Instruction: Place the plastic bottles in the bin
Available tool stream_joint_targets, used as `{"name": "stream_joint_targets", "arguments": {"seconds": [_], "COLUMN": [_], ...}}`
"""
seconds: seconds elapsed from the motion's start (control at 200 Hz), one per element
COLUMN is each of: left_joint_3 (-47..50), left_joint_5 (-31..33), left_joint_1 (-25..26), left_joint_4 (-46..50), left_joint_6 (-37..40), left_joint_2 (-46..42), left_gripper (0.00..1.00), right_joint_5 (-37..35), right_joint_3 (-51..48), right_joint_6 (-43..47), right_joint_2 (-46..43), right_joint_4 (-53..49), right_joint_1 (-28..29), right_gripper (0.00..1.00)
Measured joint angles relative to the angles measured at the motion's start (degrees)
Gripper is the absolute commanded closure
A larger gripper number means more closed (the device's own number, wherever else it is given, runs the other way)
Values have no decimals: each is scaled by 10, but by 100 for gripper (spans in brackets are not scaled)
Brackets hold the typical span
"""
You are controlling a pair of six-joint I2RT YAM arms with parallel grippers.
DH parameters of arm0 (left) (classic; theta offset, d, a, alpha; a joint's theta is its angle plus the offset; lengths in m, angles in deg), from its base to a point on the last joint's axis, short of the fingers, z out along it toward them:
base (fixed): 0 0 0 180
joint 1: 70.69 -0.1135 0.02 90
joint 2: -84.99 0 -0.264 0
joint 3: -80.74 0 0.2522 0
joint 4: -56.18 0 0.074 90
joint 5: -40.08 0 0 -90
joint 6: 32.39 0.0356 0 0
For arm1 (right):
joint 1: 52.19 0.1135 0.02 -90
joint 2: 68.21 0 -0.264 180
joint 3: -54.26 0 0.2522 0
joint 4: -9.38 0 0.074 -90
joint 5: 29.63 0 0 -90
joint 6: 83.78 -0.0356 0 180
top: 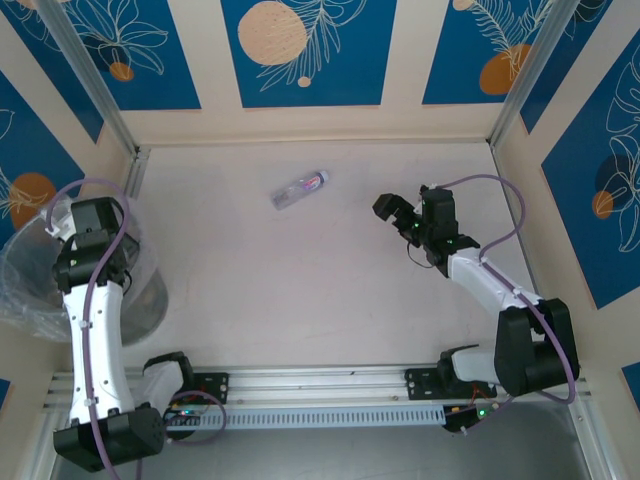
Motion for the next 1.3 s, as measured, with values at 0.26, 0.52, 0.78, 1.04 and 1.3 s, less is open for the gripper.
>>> {"name": "stream_joint_targets", "arguments": {"seconds": [0.26, 0.52, 0.78, 1.04, 1.3], "left_joint_3": [-12, -67, -76, -79, -102], "left_joint_5": [-3, -32, -164, -294, -260], "left_joint_1": [0, 0, 0, 41, 272], "left_joint_4": [1, 9, -26, -85, -128], "left_joint_6": [0, 13, 31, 30, 66], "left_joint_2": [-12, -19, -46, -59, 13], "left_gripper": [19, 12, 1, 0, 1], "right_joint_5": [3, 6, 24, 52, 39], "right_joint_3": [1, 5, 19, 110, 151], "right_joint_6": [0, 0, 1, 14, 14], "right_joint_2": [3, 4, 34, 120, 153], "right_joint_4": [0, -1, -2, -39, -71], "right_joint_1": [3, 3, 4, 19, 38], "right_gripper": [1, 1, 1, 1, 1]}}
